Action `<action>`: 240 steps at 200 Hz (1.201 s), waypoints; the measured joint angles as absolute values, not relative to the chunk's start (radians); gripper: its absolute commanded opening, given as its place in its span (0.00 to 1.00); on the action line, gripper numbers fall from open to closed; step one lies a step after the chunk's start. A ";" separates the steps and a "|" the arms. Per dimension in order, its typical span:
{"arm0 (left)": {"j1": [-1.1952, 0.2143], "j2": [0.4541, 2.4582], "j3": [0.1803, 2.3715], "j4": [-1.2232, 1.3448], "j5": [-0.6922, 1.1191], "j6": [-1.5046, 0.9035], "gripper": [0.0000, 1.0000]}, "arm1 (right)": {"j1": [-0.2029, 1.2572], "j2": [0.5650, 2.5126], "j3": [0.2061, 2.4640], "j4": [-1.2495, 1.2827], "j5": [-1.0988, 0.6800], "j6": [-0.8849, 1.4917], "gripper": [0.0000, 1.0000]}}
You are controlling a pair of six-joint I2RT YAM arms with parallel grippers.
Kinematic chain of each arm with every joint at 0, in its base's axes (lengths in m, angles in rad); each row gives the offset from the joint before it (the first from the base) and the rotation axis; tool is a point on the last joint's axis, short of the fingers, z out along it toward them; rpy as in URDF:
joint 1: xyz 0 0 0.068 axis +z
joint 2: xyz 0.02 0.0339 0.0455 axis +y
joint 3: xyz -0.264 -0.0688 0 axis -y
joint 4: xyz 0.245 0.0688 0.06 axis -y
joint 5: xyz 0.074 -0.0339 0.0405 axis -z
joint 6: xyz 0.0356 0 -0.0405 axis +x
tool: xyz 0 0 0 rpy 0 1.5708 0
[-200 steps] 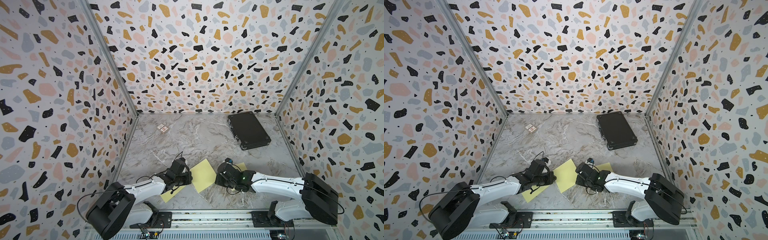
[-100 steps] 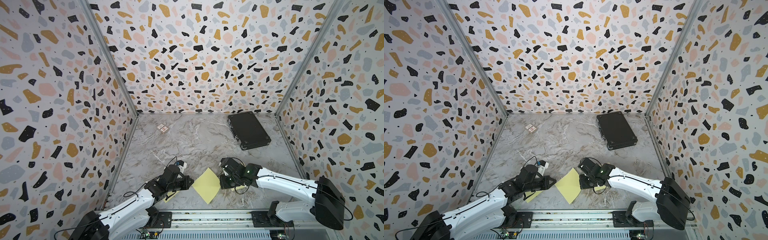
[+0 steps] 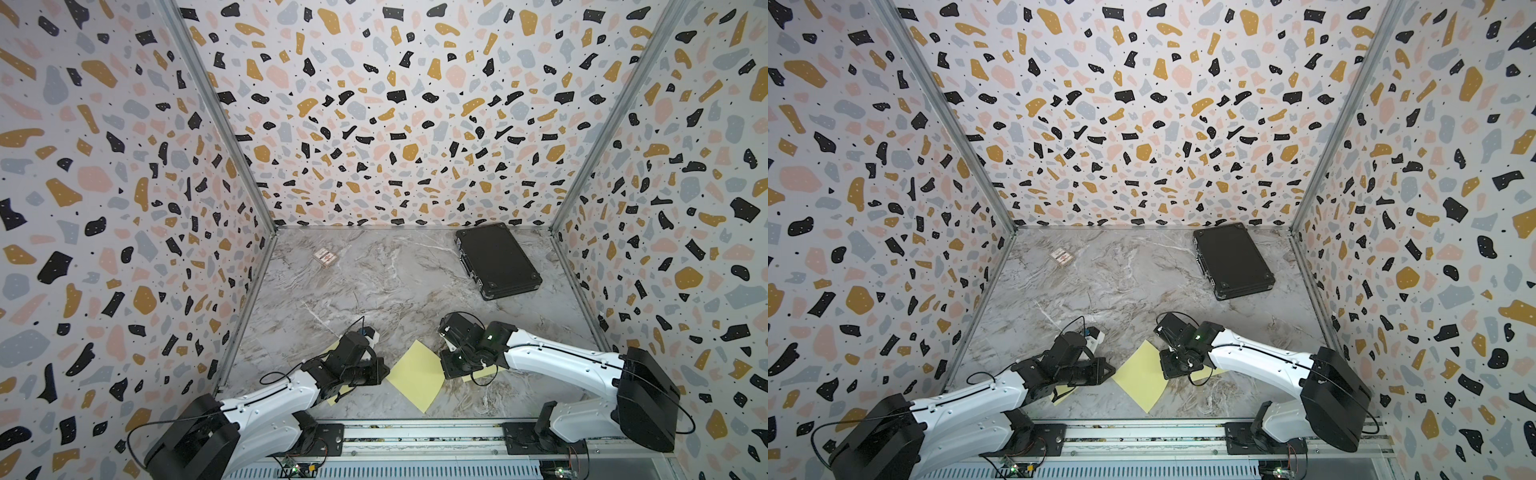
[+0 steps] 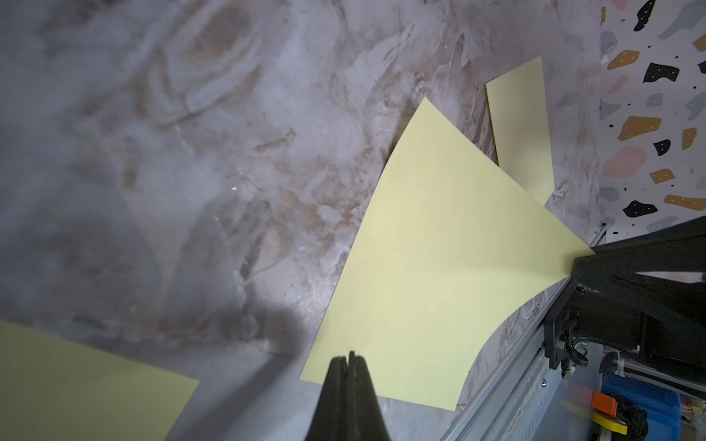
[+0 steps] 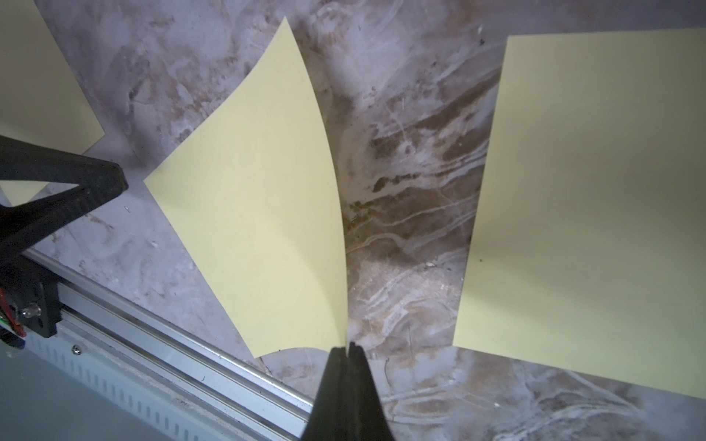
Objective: Fold the square paper diagonally
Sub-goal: Fold the paper at the center of the board.
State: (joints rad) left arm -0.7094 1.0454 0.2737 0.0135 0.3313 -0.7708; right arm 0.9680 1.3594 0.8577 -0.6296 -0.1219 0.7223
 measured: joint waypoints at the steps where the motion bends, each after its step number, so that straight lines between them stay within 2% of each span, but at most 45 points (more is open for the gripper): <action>1: -0.709 1.046 0.274 0.015 0.331 -0.771 0.00 | 0.968 1.359 0.858 -0.630 -0.122 0.722 0.00; 131: -0.723 1.160 0.273 0.078 0.322 -0.749 0.00 | 0.968 1.368 0.858 -0.618 -0.135 0.732 0.00; 240: -0.733 1.212 0.281 0.146 0.284 -0.752 0.00 | 0.968 1.402 0.857 -0.385 -0.338 0.840 0.00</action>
State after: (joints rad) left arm -0.7334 1.2121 0.2813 0.1459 0.2844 -0.7525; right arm 0.9680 1.4017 0.8574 -0.3847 -0.3378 0.8402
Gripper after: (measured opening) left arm 0.048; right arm 0.042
